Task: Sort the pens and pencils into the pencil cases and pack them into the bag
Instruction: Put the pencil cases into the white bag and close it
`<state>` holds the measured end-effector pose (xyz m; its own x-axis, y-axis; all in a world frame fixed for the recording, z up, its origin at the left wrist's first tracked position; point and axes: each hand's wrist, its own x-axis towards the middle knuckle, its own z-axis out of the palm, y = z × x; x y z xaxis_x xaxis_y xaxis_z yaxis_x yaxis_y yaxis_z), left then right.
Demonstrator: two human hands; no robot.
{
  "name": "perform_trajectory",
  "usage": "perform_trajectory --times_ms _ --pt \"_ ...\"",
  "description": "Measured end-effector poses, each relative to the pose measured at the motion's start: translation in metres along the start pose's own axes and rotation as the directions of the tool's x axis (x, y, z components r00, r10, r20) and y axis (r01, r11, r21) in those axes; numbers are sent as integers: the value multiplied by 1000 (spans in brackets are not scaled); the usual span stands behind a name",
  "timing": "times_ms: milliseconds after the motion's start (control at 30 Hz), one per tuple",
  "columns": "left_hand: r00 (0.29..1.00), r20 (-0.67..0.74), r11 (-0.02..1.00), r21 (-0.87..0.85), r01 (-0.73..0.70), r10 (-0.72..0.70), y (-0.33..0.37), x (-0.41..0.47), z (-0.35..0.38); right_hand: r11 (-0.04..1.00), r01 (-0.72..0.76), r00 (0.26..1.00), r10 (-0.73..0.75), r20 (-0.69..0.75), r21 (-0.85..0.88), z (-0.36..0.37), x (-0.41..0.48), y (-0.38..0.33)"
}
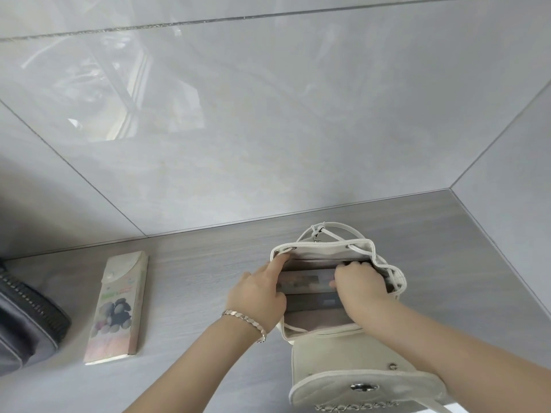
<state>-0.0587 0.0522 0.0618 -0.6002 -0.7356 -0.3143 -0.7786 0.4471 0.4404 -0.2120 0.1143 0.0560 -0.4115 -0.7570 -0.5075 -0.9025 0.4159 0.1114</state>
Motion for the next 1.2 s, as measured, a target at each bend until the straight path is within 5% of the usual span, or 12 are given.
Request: perform_trajectory --times_ms 133,200,267,333,433,500,633,833,933,1033,1133,1200 --pt "998 41 997 -74 -35 38 -2 0 -10 994 43 999 -45 16 96 -12 -4 7" --pt "979 186 943 -333 -16 82 -14 -4 -21 968 141 985 -116 -128 209 -21 -13 7" --pt "956 274 700 -703 123 107 -39 -11 -37 874 247 955 -148 -256 418 -32 -24 4" --pt "974 219 525 -824 212 -48 -75 -9 -41 740 273 961 -180 -210 614 -40 -32 7" --pt "897 -52 869 -275 411 -440 -145 -7 -22 746 302 953 -259 -160 593 -39 -29 9" --pt "777 -201 787 39 615 -597 -174 -7 -10 765 311 950 -272 -155 564 -43 -29 9" --pt "534 -245 563 -66 824 -809 -203 -10 1 756 328 945 -269 -187 566 -46 -30 4" --pt "409 -203 447 -201 872 -890 -218 -10 1 719 333 943 -255 -214 610 -44 -32 10" --pt "457 -149 479 -362 800 -877 -210 -7 -8 688 344 939 -251 -236 639 -39 -31 17" --pt "649 -221 648 -529 548 -728 -167 -14 -22 672 320 943 -155 -295 668 -39 -27 31" --pt "847 -402 843 -529 96 -348 -110 -30 -43 665 309 938 -97 -332 680 -40 -24 43" --pt "885 -466 881 -419 -219 -1 -77 -38 -60 678 325 933 -115 -341 659 -38 -25 47"
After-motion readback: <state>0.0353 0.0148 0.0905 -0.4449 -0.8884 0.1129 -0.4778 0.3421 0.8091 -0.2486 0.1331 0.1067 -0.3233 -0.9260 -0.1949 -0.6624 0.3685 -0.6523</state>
